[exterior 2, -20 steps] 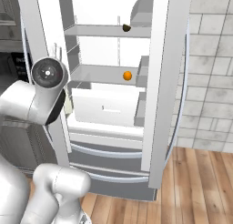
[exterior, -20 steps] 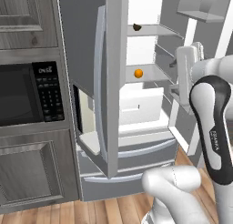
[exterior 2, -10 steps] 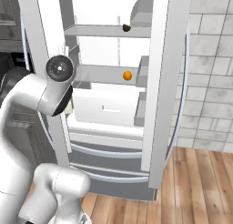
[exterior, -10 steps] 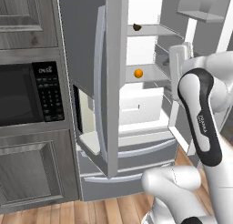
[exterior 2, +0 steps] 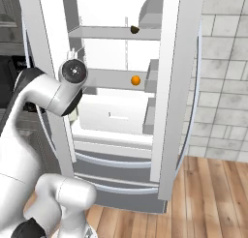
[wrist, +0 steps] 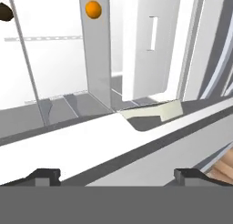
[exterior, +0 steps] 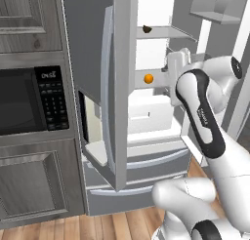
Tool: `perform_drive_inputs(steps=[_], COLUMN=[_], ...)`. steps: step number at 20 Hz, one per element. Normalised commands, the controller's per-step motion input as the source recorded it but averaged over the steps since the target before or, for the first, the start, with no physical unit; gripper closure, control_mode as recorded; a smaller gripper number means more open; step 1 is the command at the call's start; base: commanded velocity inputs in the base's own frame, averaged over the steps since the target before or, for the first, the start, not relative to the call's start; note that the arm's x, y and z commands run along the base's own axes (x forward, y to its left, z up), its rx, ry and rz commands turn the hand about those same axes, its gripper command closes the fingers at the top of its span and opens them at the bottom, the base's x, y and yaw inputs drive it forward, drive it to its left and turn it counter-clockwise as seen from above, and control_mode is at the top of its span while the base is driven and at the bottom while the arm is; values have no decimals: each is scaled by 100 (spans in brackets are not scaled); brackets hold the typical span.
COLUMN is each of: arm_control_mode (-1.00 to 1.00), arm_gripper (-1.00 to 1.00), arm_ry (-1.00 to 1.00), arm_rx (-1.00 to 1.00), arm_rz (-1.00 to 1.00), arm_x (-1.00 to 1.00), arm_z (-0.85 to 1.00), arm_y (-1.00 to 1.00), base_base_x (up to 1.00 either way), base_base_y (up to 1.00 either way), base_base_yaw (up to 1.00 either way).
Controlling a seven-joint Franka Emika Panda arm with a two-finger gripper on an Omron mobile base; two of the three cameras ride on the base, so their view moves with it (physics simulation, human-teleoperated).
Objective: Retrieve the kiwi and orange from the fridge and place them into the bowl on the dining table.
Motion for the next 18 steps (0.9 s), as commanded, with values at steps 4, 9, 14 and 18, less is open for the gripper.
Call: perform_drive_inputs(steps=[4, 9, 14, 18], arm_control_mode=[-100, -100, -100, -100], arm_gripper=[-100, -100, -100, -100], arm_ry=[5, 1, 0, 0], arm_rx=[5, 7, 4, 1], arm_rz=[13, 13, 7, 4], arm_x=[53, 68, 81, 82], arm_z=[-13, -12, -19, -20], arm_y=[17, 10, 25, 33], base_base_x=[0, 0, 0, 0], base_base_y=[0, 0, 0, 0], base_base_yaw=[0, 0, 0, 0])
